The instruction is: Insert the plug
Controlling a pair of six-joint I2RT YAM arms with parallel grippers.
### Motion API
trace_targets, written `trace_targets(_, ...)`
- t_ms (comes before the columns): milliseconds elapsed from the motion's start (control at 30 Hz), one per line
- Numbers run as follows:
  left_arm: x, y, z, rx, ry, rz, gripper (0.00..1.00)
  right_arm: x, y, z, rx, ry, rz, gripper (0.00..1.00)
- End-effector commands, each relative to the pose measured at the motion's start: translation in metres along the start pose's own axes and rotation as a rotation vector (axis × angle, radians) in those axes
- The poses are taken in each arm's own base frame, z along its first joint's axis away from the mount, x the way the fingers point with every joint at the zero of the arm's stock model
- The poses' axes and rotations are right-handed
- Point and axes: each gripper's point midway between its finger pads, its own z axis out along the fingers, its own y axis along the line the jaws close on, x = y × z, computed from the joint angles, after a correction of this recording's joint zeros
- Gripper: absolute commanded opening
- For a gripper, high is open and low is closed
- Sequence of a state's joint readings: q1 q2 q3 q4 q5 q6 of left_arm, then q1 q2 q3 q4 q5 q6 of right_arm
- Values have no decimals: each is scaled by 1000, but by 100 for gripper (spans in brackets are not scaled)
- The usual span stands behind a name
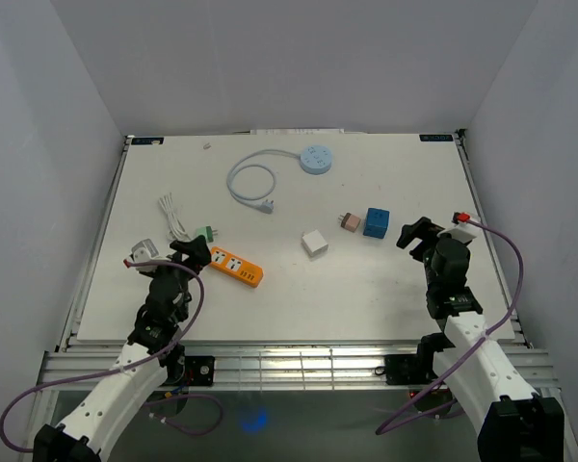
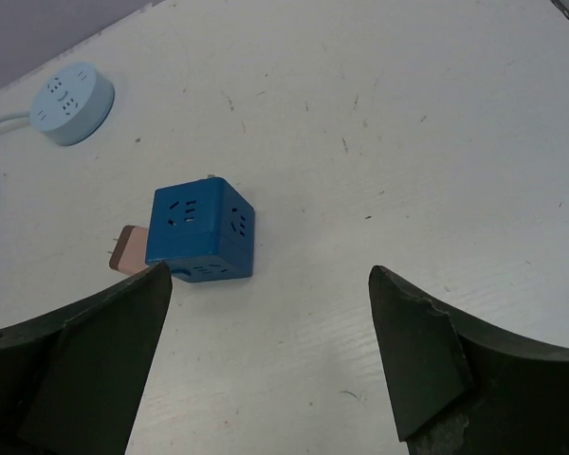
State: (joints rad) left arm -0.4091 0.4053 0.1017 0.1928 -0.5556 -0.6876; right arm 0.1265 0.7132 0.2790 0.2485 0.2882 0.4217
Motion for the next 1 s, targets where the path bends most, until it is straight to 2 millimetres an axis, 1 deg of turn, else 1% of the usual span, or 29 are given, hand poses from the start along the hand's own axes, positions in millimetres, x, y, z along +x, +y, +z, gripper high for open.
trace_targets(0, 5, 6, 1, -40, 11, -42, 98, -4, 0, 1, 3, -24, 18, 89)
trace_targets(33, 7, 4, 1, -31, 24, -43, 98, -5, 1, 1, -3, -26, 17, 89)
trace_targets(67, 11, 6, 2, -41, 43, -27, 98, -2, 9, 1, -49, -12, 7, 89)
trace_targets(133, 11, 1, 5, -49, 67, -11, 98, 1, 19, 0, -120, -3, -37, 89)
trace_targets(167, 14, 1, 6, -59, 85, -1, 98, 2, 32, -2, -198, 2, -48, 89)
trace_targets(200, 25, 5, 9, -87, 131, 36, 98, 3, 39, -3, -241, 7, -62, 89)
trace_targets(233, 21, -3, 12, -81, 138, 40, 98, 6, 46, -3, -286, 17, -99, 89)
trace_targets(267, 24, -4, 14, -83, 160, 54, 98, 8, 62, -8, -379, 29, -111, 89)
trace_targets(300, 33, 1, 16, -107, 196, 85, 98, 9, 67, -7, -397, 38, -119, 89)
trace_targets(333, 33, -2, 18, -110, 201, 87, 98, 18, 73, -6, -417, 74, -143, 89)
trace_targets(367, 35, -1, 20, -120, 210, 92, 98, 22, 75, -5, -414, 98, -157, 89)
trace_targets(400, 36, -2, 21, -124, 217, 94, 98, 25, 83, -2, -423, 124, -178, 89)
trace_targets(433, 39, -1, 22, -131, 227, 102, 98, 32, 94, -3, -440, 136, -232, 89)
trace_targets(467, 40, -1, 22, -128, 233, 103, 98, 38, 98, -3, -432, 156, -266, 89)
trace_targets(500, 41, -2, 22, -123, 238, 106, 98, 39, 108, 0, -435, 164, -300, 89)
trace_targets(533, 41, -4, 22, -112, 240, 111, 98, 46, 121, -4, -451, 172, -341, 89)
trace_targets(567, 42, -5, 22, -101, 243, 114, 98, 49, 125, -5, -458, 175, -376, 89)
trace_targets(600, 43, -8, 21, -80, 245, 110, 98, 59, 126, -3, -453, 205, -400, 89)
trace_targets(633, 43, -9, 21, -70, 246, 113, 98, 58, 132, -2, -457, 207, -408, 89)
trace_targets(667, 42, -9, 20, -63, 243, 109, 98, 59, 130, 1, -434, 213, -408, 89)
trace_targets(700, 41, -10, 20, -59, 239, 107, 98, 64, 125, 5, -407, 237, -415, 89)
trace_targets(733, 41, -10, 19, -57, 237, 106, 98, 57, 122, 12, -354, 220, -416, 89)
trace_targets(800, 39, -11, 19, -53, 232, 104, 98, 54, 109, 20, -248, 225, -392, 89)
trace_targets(833, 39, -11, 18, -52, 231, 101, 98, 45, 98, 25, -156, 211, -390, 89)
trace_targets(867, 40, -11, 18, -51, 232, 100, 98, 42, 91, 27, -105, 206, -382, 89)
trace_targets(933, 40, -11, 18, -51, 232, 101, 98, 41, 81, 30, -31, 210, -373, 89)
trace_targets(967, 39, -12, 18, -50, 230, 98, 98, 37, 83, 32, -20, 206, -364, 90)
